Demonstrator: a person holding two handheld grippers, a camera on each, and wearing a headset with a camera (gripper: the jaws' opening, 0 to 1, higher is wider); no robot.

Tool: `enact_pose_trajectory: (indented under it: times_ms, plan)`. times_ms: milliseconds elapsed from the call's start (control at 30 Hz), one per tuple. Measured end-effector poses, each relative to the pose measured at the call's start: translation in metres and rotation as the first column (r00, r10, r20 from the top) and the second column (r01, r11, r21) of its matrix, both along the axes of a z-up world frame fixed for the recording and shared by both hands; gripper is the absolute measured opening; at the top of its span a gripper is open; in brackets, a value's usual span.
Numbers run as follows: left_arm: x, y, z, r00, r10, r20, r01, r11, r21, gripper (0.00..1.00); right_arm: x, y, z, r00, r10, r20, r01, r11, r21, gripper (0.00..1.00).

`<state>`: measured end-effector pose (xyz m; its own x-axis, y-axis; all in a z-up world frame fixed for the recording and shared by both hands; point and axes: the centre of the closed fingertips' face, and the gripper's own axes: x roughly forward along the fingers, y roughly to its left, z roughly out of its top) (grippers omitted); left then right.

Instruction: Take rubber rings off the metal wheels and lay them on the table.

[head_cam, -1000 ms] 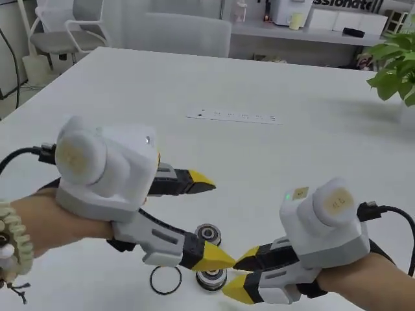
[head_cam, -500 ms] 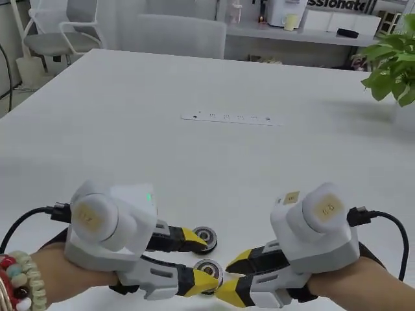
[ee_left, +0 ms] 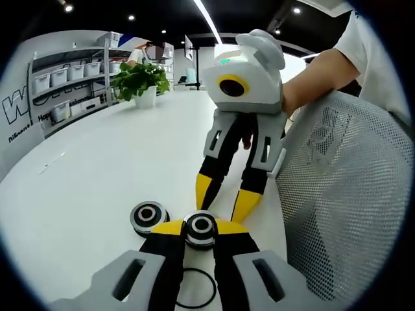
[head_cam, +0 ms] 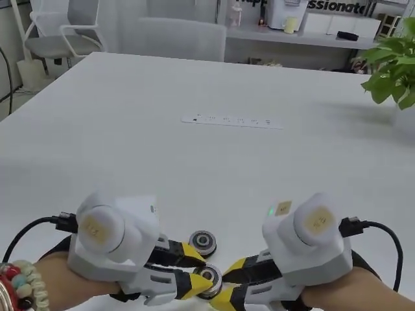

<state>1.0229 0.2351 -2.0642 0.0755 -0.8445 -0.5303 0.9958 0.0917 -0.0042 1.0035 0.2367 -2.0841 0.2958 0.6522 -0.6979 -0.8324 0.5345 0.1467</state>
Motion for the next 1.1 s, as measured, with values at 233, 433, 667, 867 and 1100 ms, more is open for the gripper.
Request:
enact_pose_trajectory:
  times_ms: [233,433,667,867,1100]
  plan:
    - [-0.0018,-0.0015,-0.0006,0.999,-0.020,0.044,0.020,1.000,0.006,0.11,0.0046,0.0001,0.0010,1.000,-0.021,0.010,0.021,1.000,0.011,0.22]
    - [-0.0044,-0.0019,0.0004,0.998,-0.029,0.047,0.029,1.000,0.002,0.08,0.0040,-0.0011,0.0004,1.000,-0.016,0.011,0.016,1.000,0.007,0.18]
    - [-0.0047,-0.0018,0.0015,0.999,-0.022,0.043,0.022,1.000,-0.015,0.08,0.0025,-0.0049,-0.0003,0.998,0.030,0.046,-0.028,0.998,-0.053,0.10]
    - [-0.0046,-0.0017,0.0022,0.999,-0.015,0.045,0.016,1.000,-0.018,0.08,0.0040,-0.0064,0.0000,0.996,0.049,0.070,-0.044,0.996,-0.079,0.04]
    - [-0.0054,-0.0018,0.0021,0.999,-0.016,0.046,0.017,1.000,-0.021,0.08,0.0057,-0.0079,-0.0006,0.997,0.042,0.072,-0.035,0.995,-0.093,0.00]
